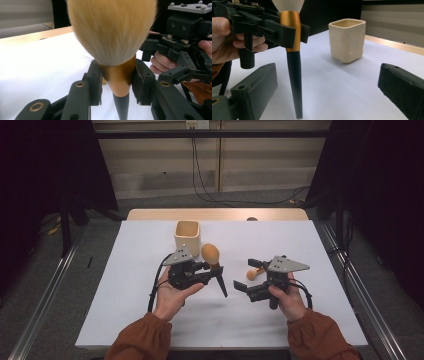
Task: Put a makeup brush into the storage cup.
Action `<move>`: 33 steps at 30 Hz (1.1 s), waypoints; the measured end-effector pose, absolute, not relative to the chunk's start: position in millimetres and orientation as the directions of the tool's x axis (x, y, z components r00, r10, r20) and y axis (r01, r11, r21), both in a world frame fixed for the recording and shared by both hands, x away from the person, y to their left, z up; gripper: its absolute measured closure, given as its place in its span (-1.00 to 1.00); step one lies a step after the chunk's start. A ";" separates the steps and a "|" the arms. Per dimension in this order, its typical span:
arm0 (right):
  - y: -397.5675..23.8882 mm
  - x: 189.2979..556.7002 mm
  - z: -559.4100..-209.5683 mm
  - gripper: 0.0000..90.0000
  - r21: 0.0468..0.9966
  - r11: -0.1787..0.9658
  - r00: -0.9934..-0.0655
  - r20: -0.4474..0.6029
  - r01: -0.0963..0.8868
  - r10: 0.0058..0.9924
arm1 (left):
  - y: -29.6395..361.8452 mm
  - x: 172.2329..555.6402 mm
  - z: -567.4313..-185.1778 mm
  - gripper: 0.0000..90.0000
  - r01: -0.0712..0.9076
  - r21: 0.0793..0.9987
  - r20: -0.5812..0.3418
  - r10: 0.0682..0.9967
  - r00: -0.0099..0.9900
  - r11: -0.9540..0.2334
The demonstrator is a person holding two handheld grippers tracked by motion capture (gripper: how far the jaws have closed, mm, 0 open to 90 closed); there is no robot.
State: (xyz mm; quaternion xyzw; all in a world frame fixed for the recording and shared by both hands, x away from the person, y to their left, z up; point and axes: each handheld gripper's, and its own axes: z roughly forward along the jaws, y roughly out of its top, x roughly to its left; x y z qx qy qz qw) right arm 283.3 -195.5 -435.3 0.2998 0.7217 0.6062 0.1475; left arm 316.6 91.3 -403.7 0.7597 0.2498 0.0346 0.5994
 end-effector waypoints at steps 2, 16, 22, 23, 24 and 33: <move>-198.1 280.9 -436.5 -0.96 0.965 0.088 -0.773 0.141 0.246 0.618 | 93.1 316.7 -403.1 0.41 0.341 0.927 -0.249 0.424 0.871 -0.157; -229.3 263.9 -439.2 -0.99 0.966 0.069 -0.709 0.133 0.248 0.693 | 111.9 320.5 -394.7 0.41 0.339 0.924 -0.231 0.447 0.864 -0.177; -245.5 254.8 -438.3 -0.99 0.968 0.039 -0.675 0.144 0.248 0.724 | 123.6 323.2 -391.1 0.41 0.347 0.922 -0.234 0.466 0.853 -0.171; -248.6 253.1 -438.6 -0.99 0.970 0.042 -0.672 0.136 0.241 0.728 | 125.1 323.6 -390.6 0.41 0.348 0.922 -0.235 0.468 0.852 -0.169; -250.1 252.1 -438.6 -0.99 0.969 0.042 -0.667 0.135 0.243 0.733 | 127.1 324.3 -390.1 0.41 0.347 0.922 -0.233 0.473 0.850 -0.169; -267.2 242.5 -444.4 -1.00 0.970 0.035 -0.609 0.123 0.242 0.784 | 145.6 330.5 -382.3 0.41 0.350 0.924 -0.229 0.508 0.830 -0.155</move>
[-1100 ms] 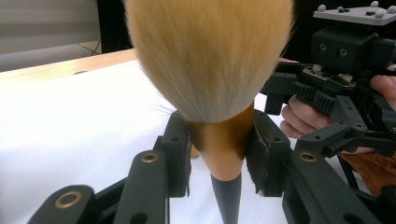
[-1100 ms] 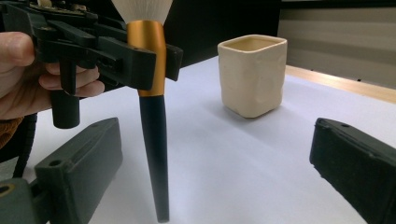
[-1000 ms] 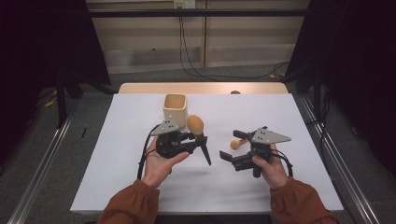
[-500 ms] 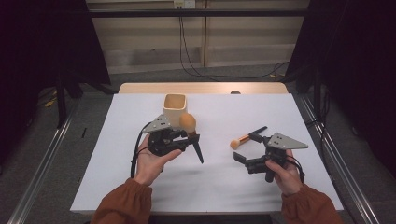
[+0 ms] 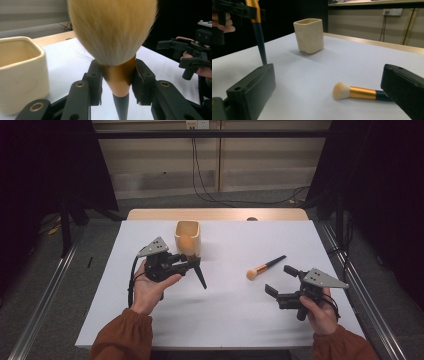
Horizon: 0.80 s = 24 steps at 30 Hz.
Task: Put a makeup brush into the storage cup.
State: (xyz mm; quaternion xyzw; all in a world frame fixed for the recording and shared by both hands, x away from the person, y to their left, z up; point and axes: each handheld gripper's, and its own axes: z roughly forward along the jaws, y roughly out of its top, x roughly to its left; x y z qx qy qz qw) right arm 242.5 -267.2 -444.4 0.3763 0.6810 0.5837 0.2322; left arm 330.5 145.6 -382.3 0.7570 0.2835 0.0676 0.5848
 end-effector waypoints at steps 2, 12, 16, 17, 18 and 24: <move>-270.9 240.1 -446.1 -1.00 0.971 0.042 -0.595 0.109 0.234 0.796 | 149.7 332.0 -379.3 0.41 0.352 0.923 -0.229 0.515 0.826 -0.153; -284.2 227.2 -451.9 -1.00 0.970 0.022 -0.558 0.121 0.243 0.821 | 164.6 336.9 -368.0 0.41 0.345 0.926 -0.216 0.534 0.818 -0.155; -289.2 224.8 -451.5 -1.00 0.969 0.012 -0.555 0.132 0.248 0.821 | 166.4 341.3 -364.1 0.41 0.344 0.925 -0.211 0.537 0.817 -0.160; -289.5 224.4 -451.1 -1.00 0.971 0.008 -0.551 0.129 0.240 0.825 | 166.6 342.3 -363.6 0.41 0.346 0.924 -0.209 0.540 0.816 -0.165; -289.4 224.4 -451.0 -1.00 0.971 0.006 -0.552 0.131 0.239 0.824 | 166.6 343.5 -363.1 0.41 0.343 0.925 -0.206 0.543 0.814 -0.163; -287.7 226.3 -452.4 -1.00 0.971 0.020 -0.567 0.123 0.239 0.815 | 168.2 350.9 -354.1 0.41 0.337 0.927 -0.195 0.557 0.807 -0.163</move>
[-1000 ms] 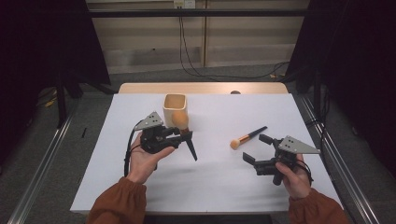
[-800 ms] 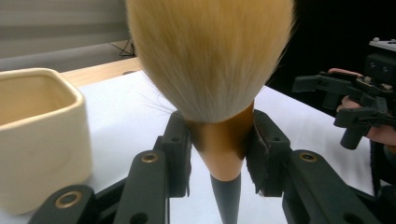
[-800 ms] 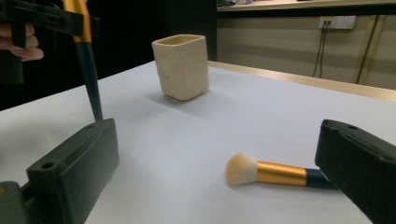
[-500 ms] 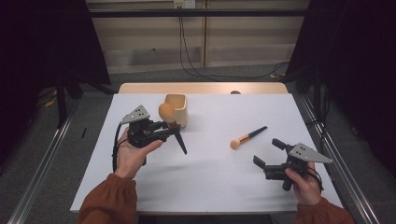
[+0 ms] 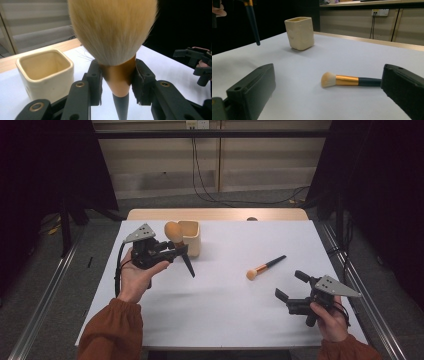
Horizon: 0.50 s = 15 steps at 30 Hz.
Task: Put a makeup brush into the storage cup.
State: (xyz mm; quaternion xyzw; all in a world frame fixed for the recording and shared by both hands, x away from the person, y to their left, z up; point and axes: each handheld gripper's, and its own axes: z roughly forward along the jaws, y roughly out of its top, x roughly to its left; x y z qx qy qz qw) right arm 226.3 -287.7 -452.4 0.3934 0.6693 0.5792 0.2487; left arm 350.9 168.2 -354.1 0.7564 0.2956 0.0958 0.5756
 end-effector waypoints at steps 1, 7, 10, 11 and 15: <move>-287.5 226.5 -452.4 -1.00 0.971 0.022 -0.568 0.120 0.237 0.814 | 168.9 352.6 -351.8 0.41 0.332 0.930 -0.193 0.557 0.808 -0.160; -286.1 226.2 -452.1 -1.00 0.973 0.024 -0.582 0.118 0.230 0.805 | 174.0 359.0 -336.9 0.41 0.322 0.933 -0.174 0.577 0.798 -0.164; -286.6 225.8 -451.9 -1.00 0.975 0.022 -0.591 0.114 0.219 0.799 | 176.4 362.8 -329.1 0.41 0.313 0.937 -0.165 0.588 0.792 -0.158; -286.6 226.0 -452.2 -1.00 0.975 0.026 -0.591 0.112 0.221 0.799 | 176.7 364.0 -327.7 0.41 0.311 0.938 -0.165 0.590 0.791 -0.154; -285.8 226.0 -452.5 -1.00 0.974 0.028 -0.592 0.113 0.223 0.798 | 178.1 371.1 -322.4 0.41 0.307 0.940 -0.161 0.604 0.780 -0.147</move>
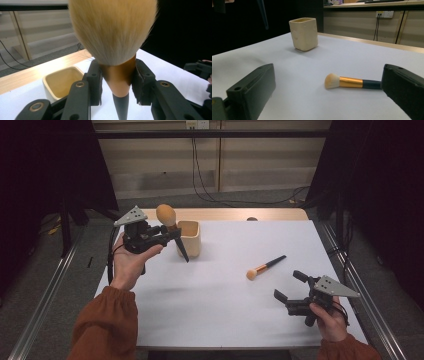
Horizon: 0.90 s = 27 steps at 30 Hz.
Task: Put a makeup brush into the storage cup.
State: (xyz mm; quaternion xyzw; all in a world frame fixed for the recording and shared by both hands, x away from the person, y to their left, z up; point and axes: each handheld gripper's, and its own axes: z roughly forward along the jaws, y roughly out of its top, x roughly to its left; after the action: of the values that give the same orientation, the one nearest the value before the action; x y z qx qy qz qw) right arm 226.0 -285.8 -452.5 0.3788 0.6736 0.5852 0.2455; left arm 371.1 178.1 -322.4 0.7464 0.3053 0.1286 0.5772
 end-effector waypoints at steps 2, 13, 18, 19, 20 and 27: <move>-285.9 225.8 -452.6 -1.00 0.975 0.031 -0.596 0.111 0.222 0.796 | 178.1 374.1 -321.6 0.41 0.308 0.941 -0.161 0.612 0.774 -0.141; -285.4 226.3 -453.4 -1.00 0.972 0.041 -0.595 0.107 0.230 0.796 | 175.4 394.9 -313.5 0.41 0.287 0.949 -0.141 0.642 0.753 -0.128; -285.4 225.8 -453.3 -1.00 0.973 0.043 -0.596 0.105 0.229 0.796 | 175.1 404.0 -308.8 0.41 0.283 0.950 -0.131 0.659 0.741 -0.130; -285.3 225.7 -453.3 -1.00 0.972 0.043 -0.596 0.106 0.230 0.796 | 174.7 406.8 -308.3 0.41 0.282 0.951 -0.130 0.664 0.736 -0.127; -285.2 225.7 -453.4 -1.00 0.972 0.043 -0.595 0.106 0.230 0.797 | 174.4 408.8 -308.5 0.41 0.280 0.952 -0.132 0.666 0.734 -0.120; -285.8 225.4 -453.4 -1.00 0.973 0.042 -0.594 0.104 0.227 0.798 | 169.0 421.3 -311.1 0.41 0.281 0.954 -0.135 0.679 0.721 -0.109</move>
State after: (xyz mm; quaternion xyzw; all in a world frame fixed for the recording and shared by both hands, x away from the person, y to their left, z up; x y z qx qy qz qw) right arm 225.4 -285.8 -453.4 0.3775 0.6787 0.5799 0.2459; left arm 421.3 169.0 -311.1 0.7245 0.3312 0.1720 0.5795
